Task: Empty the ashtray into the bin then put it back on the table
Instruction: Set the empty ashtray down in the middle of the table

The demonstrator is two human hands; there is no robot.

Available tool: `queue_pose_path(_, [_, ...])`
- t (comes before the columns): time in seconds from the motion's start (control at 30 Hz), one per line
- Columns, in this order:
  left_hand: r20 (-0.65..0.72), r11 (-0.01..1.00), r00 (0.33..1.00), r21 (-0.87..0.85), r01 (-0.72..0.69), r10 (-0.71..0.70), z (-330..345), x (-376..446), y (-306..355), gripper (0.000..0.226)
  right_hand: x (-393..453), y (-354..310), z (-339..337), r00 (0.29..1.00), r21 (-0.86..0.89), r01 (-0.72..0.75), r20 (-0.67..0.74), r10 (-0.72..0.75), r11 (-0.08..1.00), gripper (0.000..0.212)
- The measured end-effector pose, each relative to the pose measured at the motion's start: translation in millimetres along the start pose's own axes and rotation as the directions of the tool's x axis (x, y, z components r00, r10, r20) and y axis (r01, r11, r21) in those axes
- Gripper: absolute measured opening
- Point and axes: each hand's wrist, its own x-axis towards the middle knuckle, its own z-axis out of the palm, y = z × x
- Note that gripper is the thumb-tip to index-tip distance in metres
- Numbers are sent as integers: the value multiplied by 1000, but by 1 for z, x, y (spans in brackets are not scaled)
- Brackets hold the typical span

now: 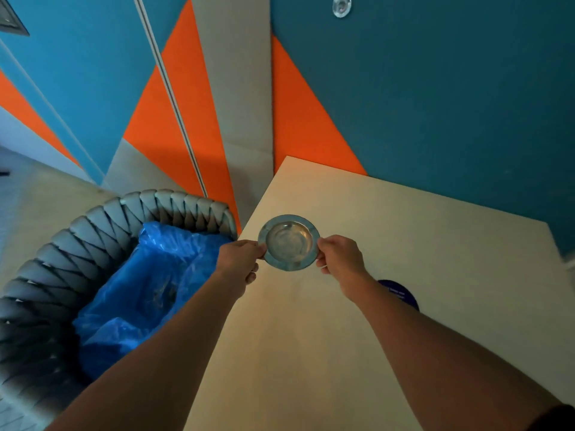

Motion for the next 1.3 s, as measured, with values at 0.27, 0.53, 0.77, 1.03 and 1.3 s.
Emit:
queue_pose_path(0.27, [87,999,996,51,-17,12,71,-37,1,8,-10,22,-77,991,35,-48,-123,52,998,18])
queue_pose_path(0.53, [162,994,987,107,-9,-8,133,-59,-10,8,-17,53,-136,972,80,-78,-215,94,994,21])
queue_pose_path(0.77, [202,987,978,159,18,-50,176,-67,-30,7,-18,82,-174,952,84,-132,-268,150,988,21])
queue_pose_path(1.03, [192,971,976,233,57,-104,204,-58,-61,8,-16,116,-187,947,67,-168,-265,180,983,25])
queue_pose_path(1.3, [155,942,980,327,71,-128,208,-37,-92,8,-10,147,-177,945,53,-217,-239,223,975,26])
